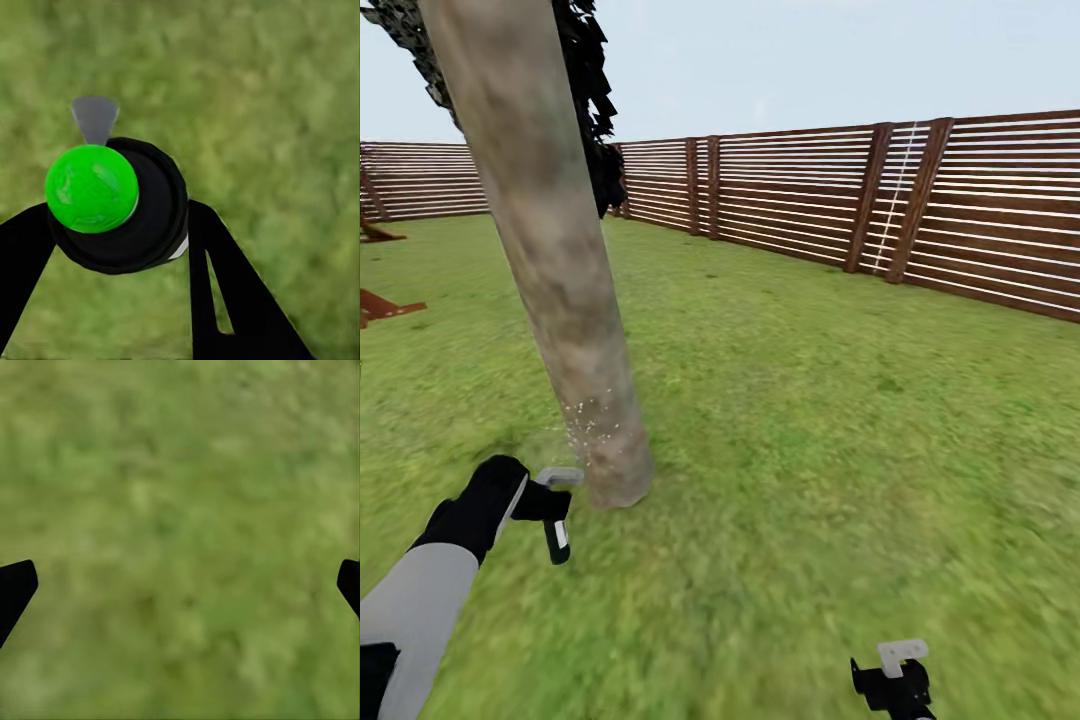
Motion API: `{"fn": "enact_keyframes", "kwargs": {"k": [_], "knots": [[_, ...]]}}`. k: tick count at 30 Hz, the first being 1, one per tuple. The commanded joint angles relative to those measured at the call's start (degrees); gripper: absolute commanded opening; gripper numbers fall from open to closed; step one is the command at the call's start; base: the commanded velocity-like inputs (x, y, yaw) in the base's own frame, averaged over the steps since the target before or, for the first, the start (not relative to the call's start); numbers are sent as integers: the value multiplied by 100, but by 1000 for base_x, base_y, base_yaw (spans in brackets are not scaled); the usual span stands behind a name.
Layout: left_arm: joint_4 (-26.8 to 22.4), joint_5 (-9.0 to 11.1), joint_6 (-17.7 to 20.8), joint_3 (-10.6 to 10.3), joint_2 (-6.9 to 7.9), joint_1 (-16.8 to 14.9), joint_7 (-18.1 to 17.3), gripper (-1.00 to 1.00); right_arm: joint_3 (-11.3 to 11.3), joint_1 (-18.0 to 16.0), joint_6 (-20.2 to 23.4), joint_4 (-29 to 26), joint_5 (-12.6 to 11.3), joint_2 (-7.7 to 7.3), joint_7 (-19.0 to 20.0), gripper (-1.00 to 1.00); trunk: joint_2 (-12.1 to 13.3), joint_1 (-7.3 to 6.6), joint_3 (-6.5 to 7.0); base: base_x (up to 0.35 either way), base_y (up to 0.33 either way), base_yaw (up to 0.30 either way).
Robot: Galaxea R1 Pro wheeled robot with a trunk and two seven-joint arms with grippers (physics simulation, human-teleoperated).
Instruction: In the garden, pick up the pesticide atomizer on the floor and spray pesticide onto both trees until each tree trunk is fully covered.
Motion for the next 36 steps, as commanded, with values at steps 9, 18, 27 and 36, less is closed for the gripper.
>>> {"fn": "enact_keyframes", "kwargs": {"k": [9, 18, 27, 36], "knots": [[-129, 11, -66, 47, -18, 165, 104, -100, 0, 0, 0, -6, 0, -18, -5, 100, 0, 0, 1, 96, -111, 6], [-130, 9, -62, 42, -18, 170, 159, -100, 1, 0, 0, -2, 0, -11, -5, 100, 0, 0, 1, -58, -269, 0], [-4, 27, -90, 13, -17, 262, 532, -100, 1, 0, 0, -2, 0, -9, -5, 100, 0, 0, 1, 10, -271, 75], [-179, 73, -62, 14, -52, 72, 560, -100, 1, 0, 0, 0, 0, -9, -5, 100, 0, 0, 1, 200, -217, 191]]}}
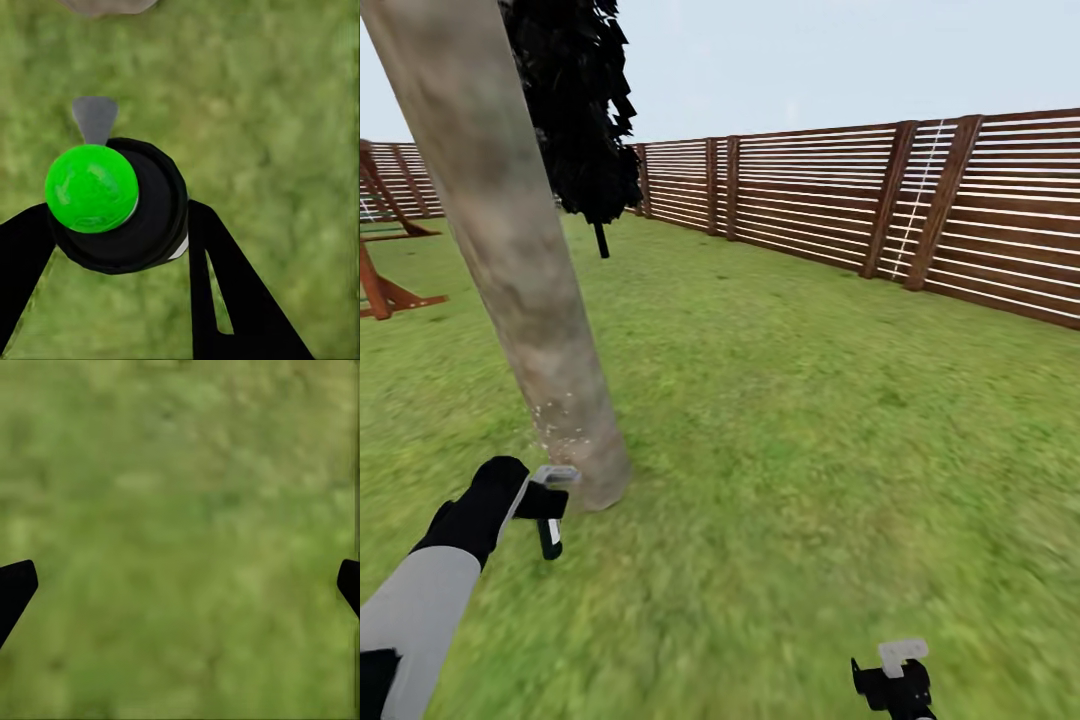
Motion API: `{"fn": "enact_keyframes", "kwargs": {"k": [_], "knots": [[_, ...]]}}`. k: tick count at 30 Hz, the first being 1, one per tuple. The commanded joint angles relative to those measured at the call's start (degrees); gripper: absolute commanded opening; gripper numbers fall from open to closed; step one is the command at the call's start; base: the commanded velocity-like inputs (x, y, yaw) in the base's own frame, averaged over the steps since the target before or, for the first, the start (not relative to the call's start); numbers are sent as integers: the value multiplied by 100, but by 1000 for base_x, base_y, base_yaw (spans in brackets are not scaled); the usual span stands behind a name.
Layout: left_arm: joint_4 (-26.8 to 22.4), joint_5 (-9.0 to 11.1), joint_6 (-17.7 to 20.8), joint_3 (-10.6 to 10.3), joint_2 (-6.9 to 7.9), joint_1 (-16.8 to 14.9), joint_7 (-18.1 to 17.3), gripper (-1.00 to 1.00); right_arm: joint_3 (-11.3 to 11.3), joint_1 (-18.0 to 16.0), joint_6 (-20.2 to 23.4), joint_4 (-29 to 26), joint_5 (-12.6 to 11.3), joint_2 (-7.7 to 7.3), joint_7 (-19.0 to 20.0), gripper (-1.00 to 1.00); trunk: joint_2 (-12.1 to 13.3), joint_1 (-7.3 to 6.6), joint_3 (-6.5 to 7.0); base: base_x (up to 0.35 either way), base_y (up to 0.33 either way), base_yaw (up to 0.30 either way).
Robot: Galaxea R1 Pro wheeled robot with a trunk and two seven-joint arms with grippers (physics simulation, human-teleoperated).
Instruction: In the garden, pick up the pesticide atomizer on the floor and spray pesticide onto both trees until each tree trunk is fully covered.
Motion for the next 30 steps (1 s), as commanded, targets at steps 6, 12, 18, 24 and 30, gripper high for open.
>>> {"fn": "enact_keyframes", "kwargs": {"k": [6, 12, 18, 24, 30], "knots": [[-323, -11, 56, 9, 5, -192, -5, -100, 0, 0, 0, 0, 0, 0, 0, 100, 0, 0, -1, 135, -203, 2], [1004, 79, -820, 9, 16, -14, 37, -100, 0, 0, 0, 7, 3, 0, 0, 100, 0, 0, -1, -252, -186, 0], [847, 102, -1096, 608, 9, -37, 298, -100, 0, 0, 0, 8, 8, 1, 0, 100, 0, 0, -1, -274, -180, 0], [-448, 112, -313, 655, 1, -163, 279, -100, 0, 0, 0, 7, 7, 4, 0, 100, 0, 0, -1, -273, -180, 0], [-492, 71, 63, 612, 22, -504, 251, -100, 0, 0, 0, 3, 9, 4, 0, 100, 0, 0, -1, -191, -123, 0]]}}
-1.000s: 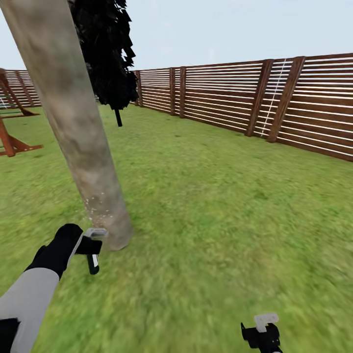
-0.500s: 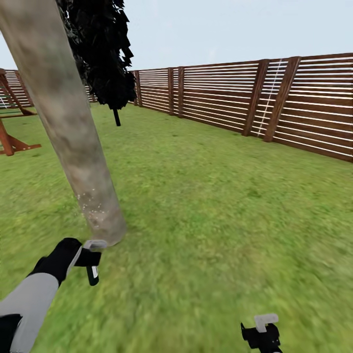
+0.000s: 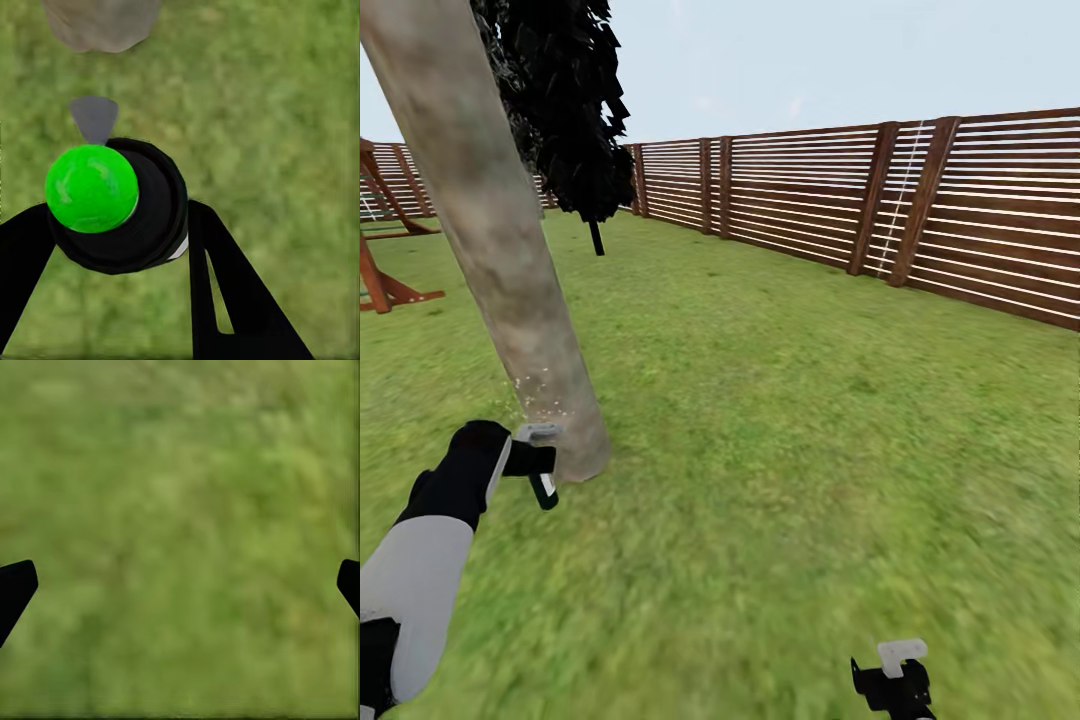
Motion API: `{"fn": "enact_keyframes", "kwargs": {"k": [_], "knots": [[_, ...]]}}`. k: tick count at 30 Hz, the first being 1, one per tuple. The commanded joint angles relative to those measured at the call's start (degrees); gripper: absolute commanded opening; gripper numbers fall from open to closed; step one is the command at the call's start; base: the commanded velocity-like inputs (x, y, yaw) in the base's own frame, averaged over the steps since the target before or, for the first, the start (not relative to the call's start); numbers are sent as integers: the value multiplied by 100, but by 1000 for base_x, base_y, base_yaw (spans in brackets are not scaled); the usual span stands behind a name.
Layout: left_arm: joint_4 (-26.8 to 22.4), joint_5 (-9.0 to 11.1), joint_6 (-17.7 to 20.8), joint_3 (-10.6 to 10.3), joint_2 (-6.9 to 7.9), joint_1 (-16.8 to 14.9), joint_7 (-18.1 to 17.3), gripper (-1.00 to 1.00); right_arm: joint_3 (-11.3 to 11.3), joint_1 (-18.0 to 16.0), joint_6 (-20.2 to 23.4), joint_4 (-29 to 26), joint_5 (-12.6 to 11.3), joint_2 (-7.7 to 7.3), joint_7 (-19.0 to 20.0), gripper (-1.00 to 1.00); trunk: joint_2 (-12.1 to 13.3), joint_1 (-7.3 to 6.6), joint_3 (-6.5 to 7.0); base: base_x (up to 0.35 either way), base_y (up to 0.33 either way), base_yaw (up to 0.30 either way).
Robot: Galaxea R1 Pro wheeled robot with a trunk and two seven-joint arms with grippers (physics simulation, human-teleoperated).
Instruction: In the garden, pick up the pesticide atomizer on the floor and spray pesticide onto both trees until each tree trunk is fully covered.
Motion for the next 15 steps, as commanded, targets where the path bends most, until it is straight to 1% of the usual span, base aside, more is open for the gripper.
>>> {"fn": "enact_keyframes", "kwargs": {"k": [1, 4, 11, 15], "knots": [[2, -12, 19, -8, -3, -1, 1, -100, 0, 0, 0, 3, 0, -2, 0, 100, 0, 0, 0, -16, -15, 0], [2, -15, 39, -15, -16, -6, 13, -100, 0, 4, 0, 4, 0, -3, 0, 100, 0, 0, 0, 197, -5, 0], [-5, -24, 46, 7, 2, -45, 42, -100, 0, 9, 0, -5, -7, -2, 0, 100, 0, 0, 0, 330, 0, 4], [-6, -24, 47, 10, -11, -46, 43, -100, 0, 9, 0, -10, -9, 5, 0, 100, 0, 0, 0, 322, -60, 210]]}}
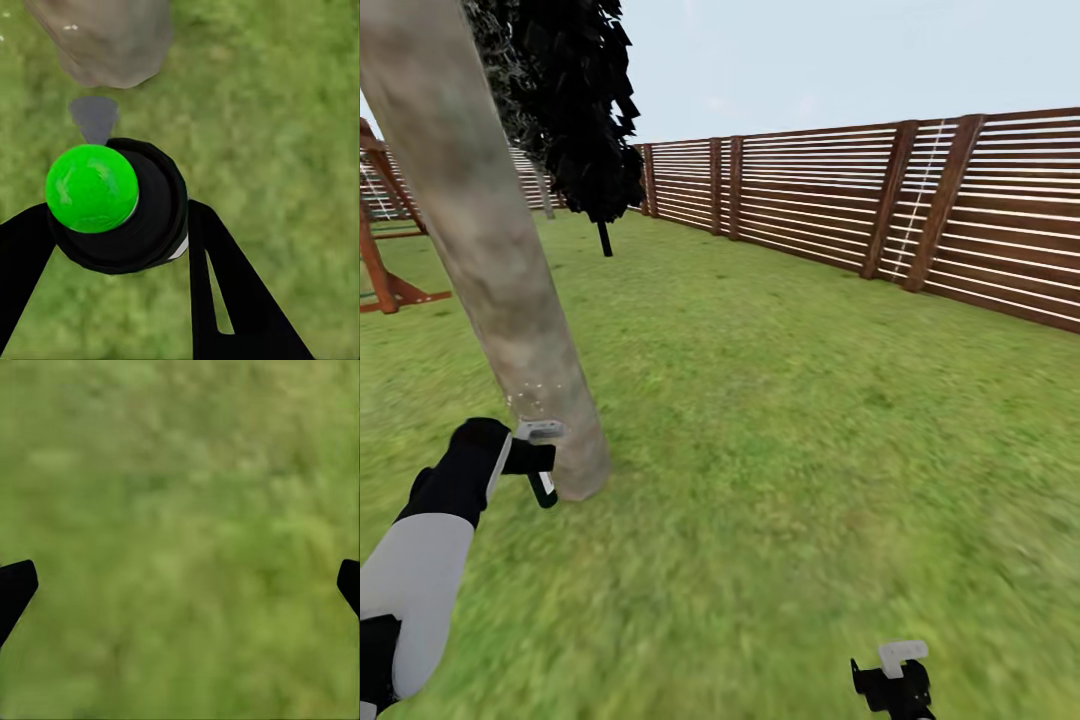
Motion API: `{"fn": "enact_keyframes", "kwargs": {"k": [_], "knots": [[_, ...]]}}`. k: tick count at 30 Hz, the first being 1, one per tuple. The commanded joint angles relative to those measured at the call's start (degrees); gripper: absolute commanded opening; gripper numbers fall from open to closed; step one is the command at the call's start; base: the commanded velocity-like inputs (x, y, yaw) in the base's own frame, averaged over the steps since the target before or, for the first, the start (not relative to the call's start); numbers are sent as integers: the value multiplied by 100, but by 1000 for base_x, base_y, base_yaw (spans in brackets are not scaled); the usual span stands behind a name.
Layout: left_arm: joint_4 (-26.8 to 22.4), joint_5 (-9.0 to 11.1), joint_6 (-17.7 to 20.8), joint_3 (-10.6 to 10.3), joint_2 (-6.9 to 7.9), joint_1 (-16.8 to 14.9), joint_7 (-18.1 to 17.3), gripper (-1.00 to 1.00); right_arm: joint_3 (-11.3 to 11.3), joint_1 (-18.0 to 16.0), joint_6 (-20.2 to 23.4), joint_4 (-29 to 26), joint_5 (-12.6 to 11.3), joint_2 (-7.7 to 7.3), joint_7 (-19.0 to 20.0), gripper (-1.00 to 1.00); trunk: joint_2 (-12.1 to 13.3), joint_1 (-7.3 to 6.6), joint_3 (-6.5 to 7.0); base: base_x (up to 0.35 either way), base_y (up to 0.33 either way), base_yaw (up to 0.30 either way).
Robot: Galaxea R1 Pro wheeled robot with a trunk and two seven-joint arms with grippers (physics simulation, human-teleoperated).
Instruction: In the garden, pick up the pesticide atomizer on the floor and spray pesticide onto both trees until each tree trunk is fully covered.
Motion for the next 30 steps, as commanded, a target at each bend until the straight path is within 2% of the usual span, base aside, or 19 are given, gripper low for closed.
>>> {"fn": "enact_keyframes", "kwargs": {"k": [1, 7, 20, 30], "knots": [[0, -1, 0, 1, -4, 0, 0, -100, 0, 0, 0, 1, 0, 0, 0, 100, 0, 0, 0, 289, -142, 269], [1, -1, 0, 4, -12, 7, 0, -100, 0, 0, 0, -1, 0, 0, 0, 100, 0, 0, 0, 279, -160, 256], [24, -1, 0, 17, 13, 70, 9, -100, 0, 0, 0, -1, 0, 0, 5, 100, 0, 0, 0, 46, -262, 18], [82, -9, -12, 42, 111, 116, 202, -100, 0, 0, 0, 4, 0, 0, 9, 100, 0, 0, 0, 284, -130, 256]]}}
